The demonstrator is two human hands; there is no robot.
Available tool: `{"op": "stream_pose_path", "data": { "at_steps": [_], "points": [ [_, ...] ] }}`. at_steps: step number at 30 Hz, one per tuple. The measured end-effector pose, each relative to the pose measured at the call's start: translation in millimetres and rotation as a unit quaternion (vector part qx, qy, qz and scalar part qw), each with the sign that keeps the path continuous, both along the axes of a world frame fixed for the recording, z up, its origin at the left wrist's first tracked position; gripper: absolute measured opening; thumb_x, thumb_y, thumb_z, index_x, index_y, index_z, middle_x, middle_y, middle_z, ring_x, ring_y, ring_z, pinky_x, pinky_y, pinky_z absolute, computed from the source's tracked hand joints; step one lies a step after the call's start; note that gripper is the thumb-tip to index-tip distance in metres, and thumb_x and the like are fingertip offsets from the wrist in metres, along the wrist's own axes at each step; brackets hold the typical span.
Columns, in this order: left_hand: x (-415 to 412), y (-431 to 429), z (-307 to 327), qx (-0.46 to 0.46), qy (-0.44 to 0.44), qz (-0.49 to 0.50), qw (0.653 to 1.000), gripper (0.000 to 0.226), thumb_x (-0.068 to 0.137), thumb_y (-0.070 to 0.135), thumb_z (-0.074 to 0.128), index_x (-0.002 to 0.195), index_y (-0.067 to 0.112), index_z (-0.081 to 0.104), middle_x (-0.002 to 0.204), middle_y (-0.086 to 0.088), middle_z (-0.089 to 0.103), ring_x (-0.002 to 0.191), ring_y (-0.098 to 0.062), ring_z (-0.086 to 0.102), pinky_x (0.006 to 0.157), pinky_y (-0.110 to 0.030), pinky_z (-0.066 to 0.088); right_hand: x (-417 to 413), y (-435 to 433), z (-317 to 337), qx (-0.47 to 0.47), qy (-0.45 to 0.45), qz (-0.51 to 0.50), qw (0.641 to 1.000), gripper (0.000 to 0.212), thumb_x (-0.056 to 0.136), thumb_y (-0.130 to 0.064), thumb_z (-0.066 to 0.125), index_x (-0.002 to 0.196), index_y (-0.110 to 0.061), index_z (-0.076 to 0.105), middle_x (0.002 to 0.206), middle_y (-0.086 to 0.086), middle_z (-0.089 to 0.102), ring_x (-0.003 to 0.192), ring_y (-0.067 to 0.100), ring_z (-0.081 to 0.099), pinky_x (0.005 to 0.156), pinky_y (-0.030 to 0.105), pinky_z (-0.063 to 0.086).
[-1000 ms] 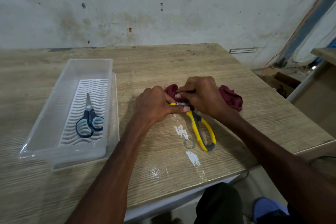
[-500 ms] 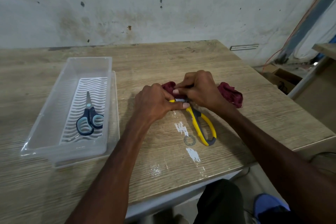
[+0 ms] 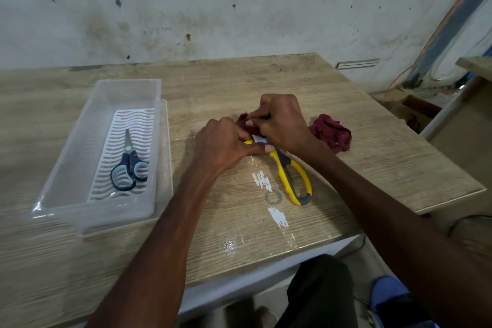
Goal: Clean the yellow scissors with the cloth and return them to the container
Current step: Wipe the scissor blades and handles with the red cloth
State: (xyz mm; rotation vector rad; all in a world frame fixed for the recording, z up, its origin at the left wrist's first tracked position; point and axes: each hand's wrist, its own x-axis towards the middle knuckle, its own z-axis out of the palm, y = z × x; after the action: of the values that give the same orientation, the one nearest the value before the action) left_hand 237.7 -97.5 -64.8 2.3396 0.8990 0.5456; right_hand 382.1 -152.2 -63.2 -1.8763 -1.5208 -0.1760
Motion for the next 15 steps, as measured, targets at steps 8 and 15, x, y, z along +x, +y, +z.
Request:
{"op": "stream_pose_path", "data": {
  "at_steps": [8, 15],
  "points": [
    [-2, 2, -2, -0.021, -0.022, 0.001, 1.0, 0.048, 0.054, 0.074, 0.076, 0.081, 0.034, 0.08, 0.048, 0.014, 0.058, 0.054, -0.002, 0.056, 0.05, -0.025, 0.038, 13, 11, 19, -0.008, 0.052, -0.045, 0.998, 0.013, 0.081, -0.017, 0.073, 0.091, -0.011, 0.078, 0.085, 0.008, 0.076, 0.074, 0.008, 0.065, 0.068, 0.018, 0.046],
    [1, 10, -7, -0.034, -0.062, 0.055, 0.996, 0.054, 0.042, 0.078, 0.077, 0.071, 0.033, 0.08, 0.057, 0.007, 0.071, 0.059, -0.004, 0.065, 0.059, -0.026, 0.048, -3, -13, 20, -0.05, 0.022, 0.012, 0.998, 0.012, 0.082, -0.016, 0.069, 0.092, -0.016, 0.076, 0.087, 0.004, 0.072, 0.076, 0.009, 0.061, 0.07, 0.018, 0.039]
  ]
}}
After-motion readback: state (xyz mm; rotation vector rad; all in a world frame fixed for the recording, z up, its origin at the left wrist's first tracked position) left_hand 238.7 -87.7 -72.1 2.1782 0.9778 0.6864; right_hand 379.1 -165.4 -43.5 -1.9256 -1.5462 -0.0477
